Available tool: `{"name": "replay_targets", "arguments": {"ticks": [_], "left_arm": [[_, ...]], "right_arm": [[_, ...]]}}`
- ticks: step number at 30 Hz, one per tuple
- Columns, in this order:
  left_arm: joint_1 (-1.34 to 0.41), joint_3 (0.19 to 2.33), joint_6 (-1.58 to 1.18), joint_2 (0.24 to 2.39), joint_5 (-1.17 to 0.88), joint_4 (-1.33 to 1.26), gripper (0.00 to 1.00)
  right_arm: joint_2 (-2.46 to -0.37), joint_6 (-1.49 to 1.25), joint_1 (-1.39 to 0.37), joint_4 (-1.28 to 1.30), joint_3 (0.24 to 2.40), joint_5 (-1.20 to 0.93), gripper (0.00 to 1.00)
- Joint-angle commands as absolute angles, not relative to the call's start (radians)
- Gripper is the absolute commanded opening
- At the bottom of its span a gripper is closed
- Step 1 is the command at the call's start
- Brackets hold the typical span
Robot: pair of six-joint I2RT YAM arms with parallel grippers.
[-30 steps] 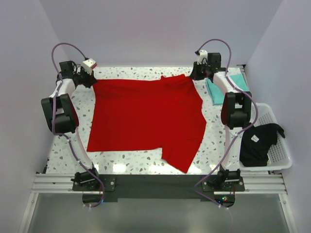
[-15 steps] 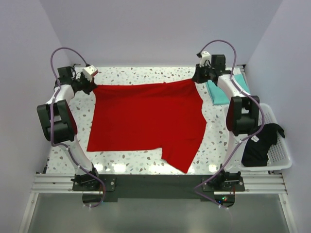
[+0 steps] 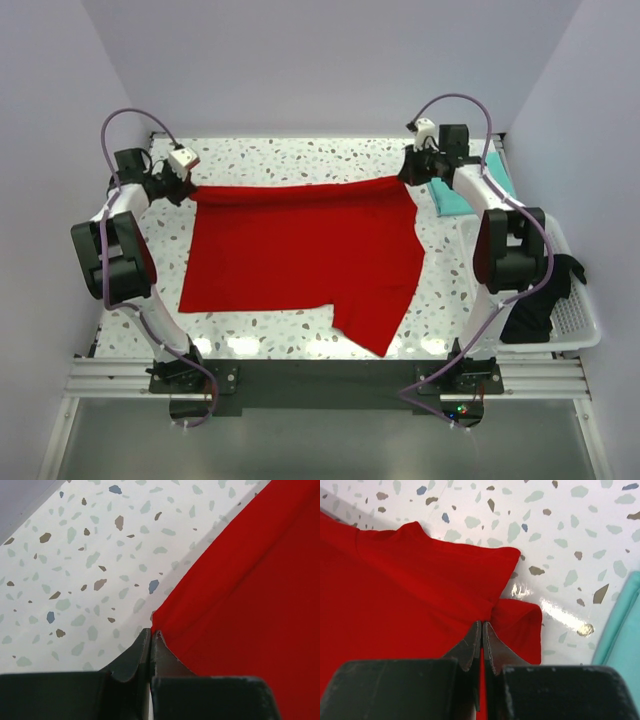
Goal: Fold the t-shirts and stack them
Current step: Fold the tshirt
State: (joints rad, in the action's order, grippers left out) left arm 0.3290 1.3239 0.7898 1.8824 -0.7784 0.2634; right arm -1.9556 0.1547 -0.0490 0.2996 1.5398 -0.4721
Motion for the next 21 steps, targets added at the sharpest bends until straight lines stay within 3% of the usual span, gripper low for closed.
{"name": "replay_targets", "arguments": {"ticks": [1, 21], "left_arm": [[0.341, 1.298, 0.859, 1.822, -0.802, 0.265, 0.00], [0.341, 1.169, 1.095, 1.821, -0.713, 0.333, 0.00]], "right_arm": [[-1.876, 0.196, -0.038, 0.281, 1.494, -0.491, 0.00], [-1.858, 0.265, -0.040, 0.357, 1.307, -0.466, 0.00]]}}
